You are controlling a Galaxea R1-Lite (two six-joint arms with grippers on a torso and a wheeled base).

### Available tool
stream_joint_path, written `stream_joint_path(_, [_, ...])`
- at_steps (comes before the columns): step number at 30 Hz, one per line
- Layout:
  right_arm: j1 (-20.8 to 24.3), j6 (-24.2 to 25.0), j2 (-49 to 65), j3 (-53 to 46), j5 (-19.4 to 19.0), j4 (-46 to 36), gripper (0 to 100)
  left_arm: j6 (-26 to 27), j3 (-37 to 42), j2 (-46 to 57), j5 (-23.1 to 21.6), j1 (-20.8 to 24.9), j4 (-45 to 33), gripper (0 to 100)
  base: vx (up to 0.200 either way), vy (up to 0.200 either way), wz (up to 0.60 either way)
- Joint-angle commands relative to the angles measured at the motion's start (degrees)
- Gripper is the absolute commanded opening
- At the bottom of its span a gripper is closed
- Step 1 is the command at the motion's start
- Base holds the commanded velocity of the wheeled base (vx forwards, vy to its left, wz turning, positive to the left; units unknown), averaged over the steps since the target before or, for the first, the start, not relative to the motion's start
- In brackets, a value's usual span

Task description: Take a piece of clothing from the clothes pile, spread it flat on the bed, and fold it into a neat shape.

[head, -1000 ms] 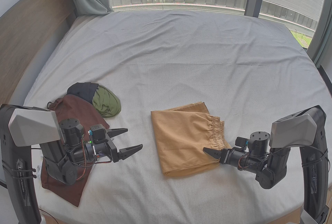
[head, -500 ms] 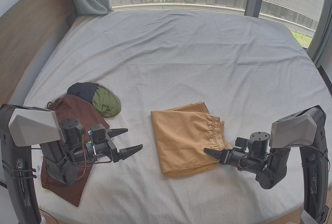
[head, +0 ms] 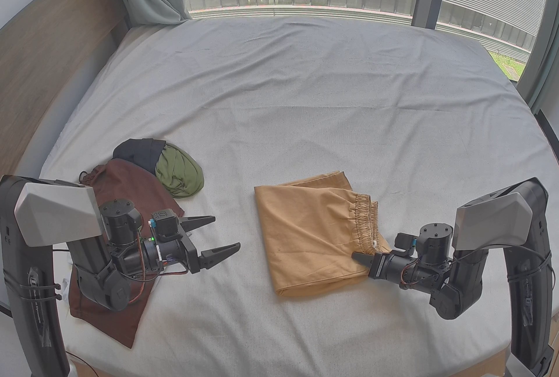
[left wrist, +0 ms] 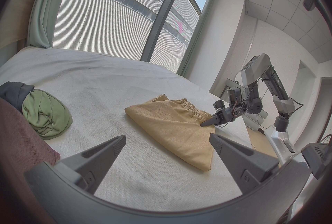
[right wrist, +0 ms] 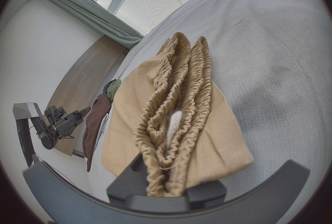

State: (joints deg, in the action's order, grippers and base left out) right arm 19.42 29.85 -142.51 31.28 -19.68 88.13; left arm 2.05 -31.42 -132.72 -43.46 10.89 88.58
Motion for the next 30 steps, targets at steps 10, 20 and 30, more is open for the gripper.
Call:
stream_joint_path(10, [0.3,-0.1,0.1,-0.1,-0.1,0.1,0,0.0,0.0,0.1,0.0,-0.1,0.0,100,0.0,0.0,0.0])
stream_joint_path(20, [1.5,0.0,2.5,-0.7,-0.1,0.5,0,0.1,0.0,0.1,0.0,-0.1,0.0,100,0.0,0.0,0.0])
stream_joint_path(30, [1.8,0.0,4.2,-0.9,-0.1,0.5,0,0.1,-0.1,0.0,0.0,-0.1,0.0,100,0.0,0.0,0.0])
